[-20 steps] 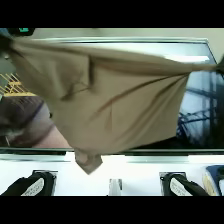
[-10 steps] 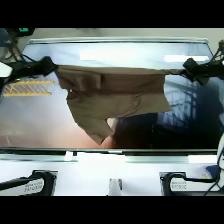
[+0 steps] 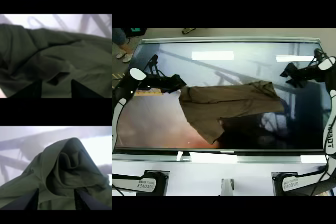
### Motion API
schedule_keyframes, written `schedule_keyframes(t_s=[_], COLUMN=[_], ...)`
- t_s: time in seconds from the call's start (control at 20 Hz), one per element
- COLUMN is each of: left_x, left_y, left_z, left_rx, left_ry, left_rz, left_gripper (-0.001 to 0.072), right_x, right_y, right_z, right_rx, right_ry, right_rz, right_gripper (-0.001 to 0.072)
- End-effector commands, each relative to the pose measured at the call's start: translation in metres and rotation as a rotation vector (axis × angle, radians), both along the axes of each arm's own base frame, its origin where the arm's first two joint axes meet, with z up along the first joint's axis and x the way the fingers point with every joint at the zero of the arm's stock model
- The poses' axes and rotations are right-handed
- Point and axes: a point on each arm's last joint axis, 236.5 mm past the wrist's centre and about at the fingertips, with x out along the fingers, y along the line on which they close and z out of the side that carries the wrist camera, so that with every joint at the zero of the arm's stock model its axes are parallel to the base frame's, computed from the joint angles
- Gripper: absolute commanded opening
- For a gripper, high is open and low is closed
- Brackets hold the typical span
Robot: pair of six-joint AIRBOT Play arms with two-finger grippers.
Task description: Fold the shirts.
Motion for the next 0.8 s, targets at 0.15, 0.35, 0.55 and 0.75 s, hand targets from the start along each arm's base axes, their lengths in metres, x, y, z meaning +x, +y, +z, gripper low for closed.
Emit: schedule_keyframes(t_s=[0.15, 0.35, 0.55, 0.75], left_x=[-0.121, -0.145, -0.132, -0.125], left_y=[0.036, 0.005, -0.013, -0.027], left_z=[-0.064, -0.110, -0.121, -0.128], left_rx=[0.029, -0.045, -0.126, -0.117], left_ry=[0.476, 0.528, 0.486, 0.461], left_rz=[-0.140, -0.089, -0.003, -0.002], left_gripper=[0.0363, 0.0380, 0.0399, 0.0397], right_x=[-0.107, -0.128, -0.125, -0.126], right_y=[-0.075, -0.061, -0.062, -0.058], right_z=[-0.035, -0.061, -0.063, -0.073], right_rx=[-0.006, 0.051, 0.043, 0.060], right_ry=[0.359, 0.434, 0.420, 0.437], right_rz=[0.010, 0.048, 0.054, 0.076], right_gripper=[0.0419, 0.0422, 0.0491, 0.0502])
